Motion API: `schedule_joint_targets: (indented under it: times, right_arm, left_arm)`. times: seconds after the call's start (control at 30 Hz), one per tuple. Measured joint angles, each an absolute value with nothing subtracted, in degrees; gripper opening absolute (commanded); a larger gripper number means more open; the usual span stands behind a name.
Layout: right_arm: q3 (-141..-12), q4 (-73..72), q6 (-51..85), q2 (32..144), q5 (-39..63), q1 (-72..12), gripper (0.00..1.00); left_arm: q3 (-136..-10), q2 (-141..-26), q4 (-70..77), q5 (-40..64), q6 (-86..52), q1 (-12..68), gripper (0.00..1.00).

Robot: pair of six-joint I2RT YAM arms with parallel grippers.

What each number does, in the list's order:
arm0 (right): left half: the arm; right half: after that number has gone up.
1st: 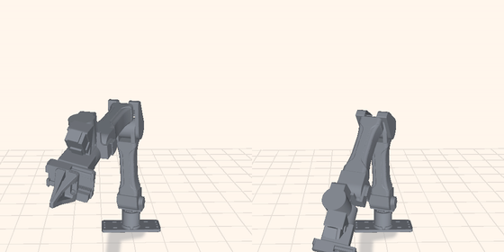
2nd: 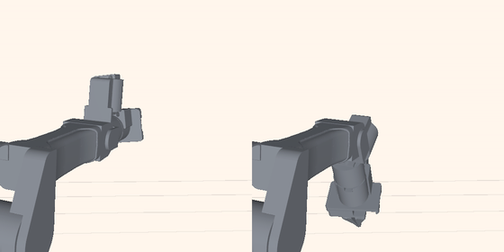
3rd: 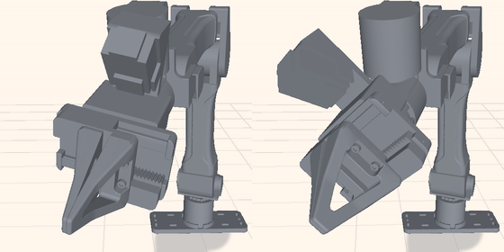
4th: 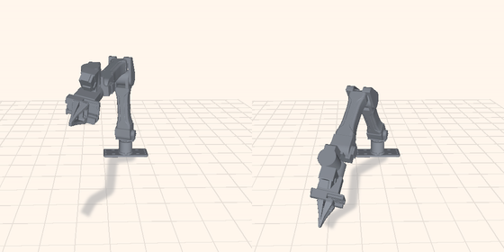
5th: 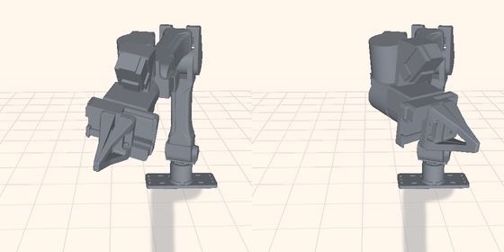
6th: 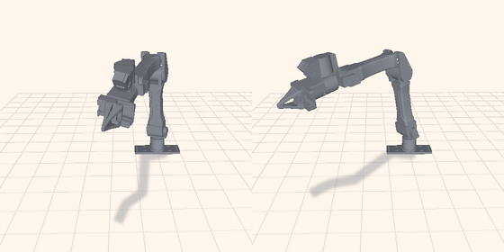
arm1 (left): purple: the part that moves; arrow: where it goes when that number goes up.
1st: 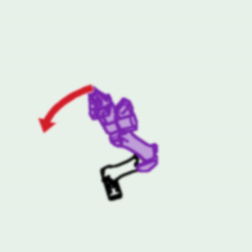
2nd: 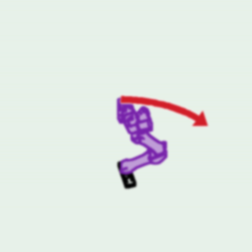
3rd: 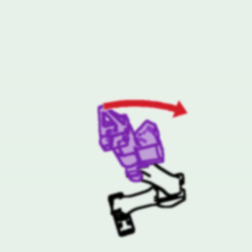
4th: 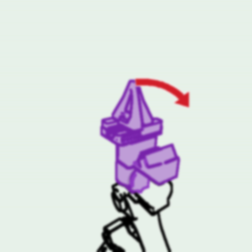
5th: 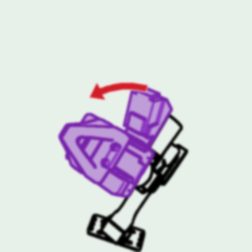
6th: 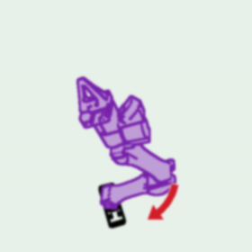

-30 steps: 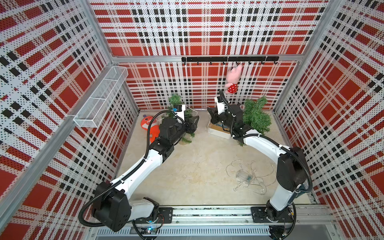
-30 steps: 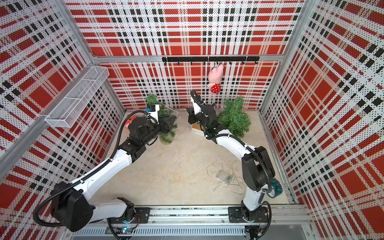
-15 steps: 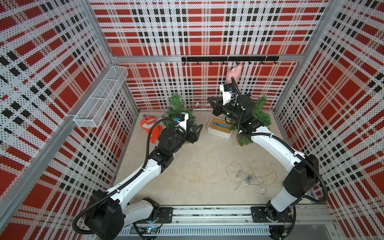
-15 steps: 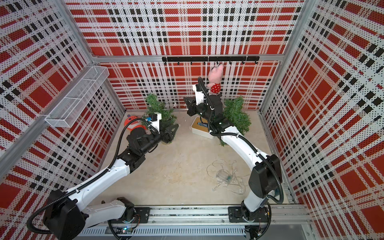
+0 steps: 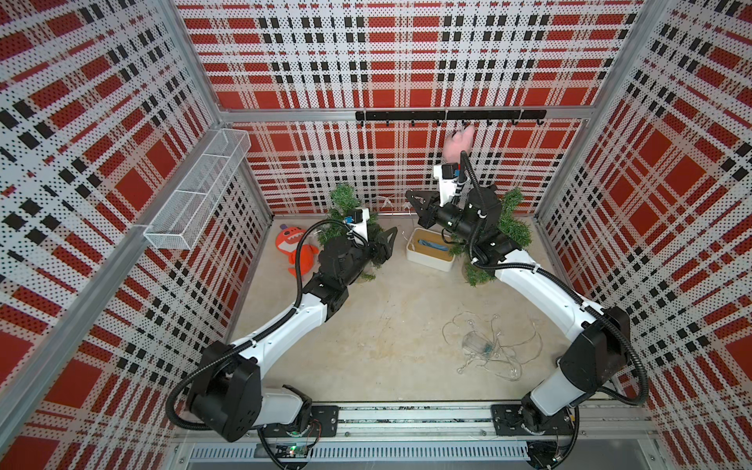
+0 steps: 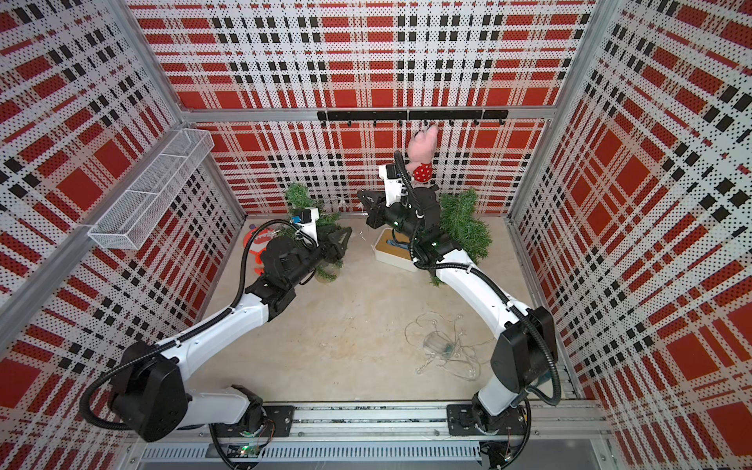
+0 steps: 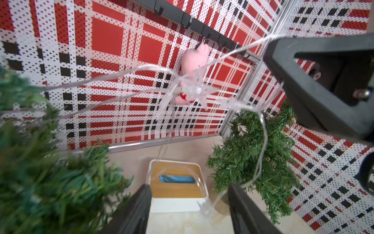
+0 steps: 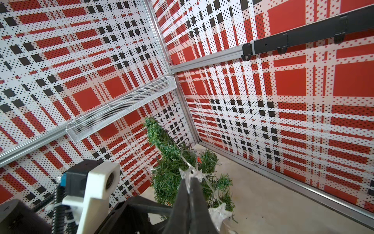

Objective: Wrap string light around the christmas tree
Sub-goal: Wrap the light string around the Christmas tree.

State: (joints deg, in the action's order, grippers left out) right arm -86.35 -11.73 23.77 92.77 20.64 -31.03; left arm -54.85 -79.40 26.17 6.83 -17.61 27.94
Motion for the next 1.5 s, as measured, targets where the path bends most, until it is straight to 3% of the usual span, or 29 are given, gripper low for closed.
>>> schedule_joint_targets:
  times: [0.2, 0.43, 0.5, 0.93, 1.27, 1.33, 1.4, 1.5]
  right_arm:
    - [-84.8, -13.4, 25.6, 92.2, 22.2, -31.2, 0.03]
    - [-83.4, -15.2, 26.8, 91.5, 22.3, -30.8, 0.02]
    - [-82.8, -16.2, 27.2, 91.1, 22.3, -30.5, 0.02]
    - [-81.0, -17.8, 28.4, 90.4, 21.7, -28.3, 0.01]
    - [-80.7, -23.1, 33.5, 93.9, 24.1, -31.8, 0.0]
    - [-80.6, -24.0, 35.0, 94.0, 25.6, -32.4, 0.0]
    - [-80.2, -25.7, 36.0, 93.8, 27.4, -32.8, 0.0]
    - [-77.5, -26.5, 36.4, 92.6, 28.4, -32.2, 0.0]
  left_arm:
    - [-58.6, -87.1, 32.8, 4.1, -18.7, 28.9, 0.47]
    - [-58.6, -91.9, 40.1, 2.2, -20.3, 28.9, 0.07]
    - [-57.6, -91.7, 41.7, 2.3, -21.1, 28.5, 0.0]
    - [-51.5, -83.4, 38.8, 6.9, -23.0, 25.0, 0.0]
    - [-64.4, -89.7, 30.0, 12.3, -19.0, 29.8, 0.01]
    - [-66.2, -93.4, 30.2, 12.9, -19.7, 29.6, 0.06]
    - [-67.9, -97.1, 30.3, 13.4, -20.6, 29.5, 0.23]
    - [-68.1, -99.7, 29.9, 14.3, -22.5, 28.9, 0.37]
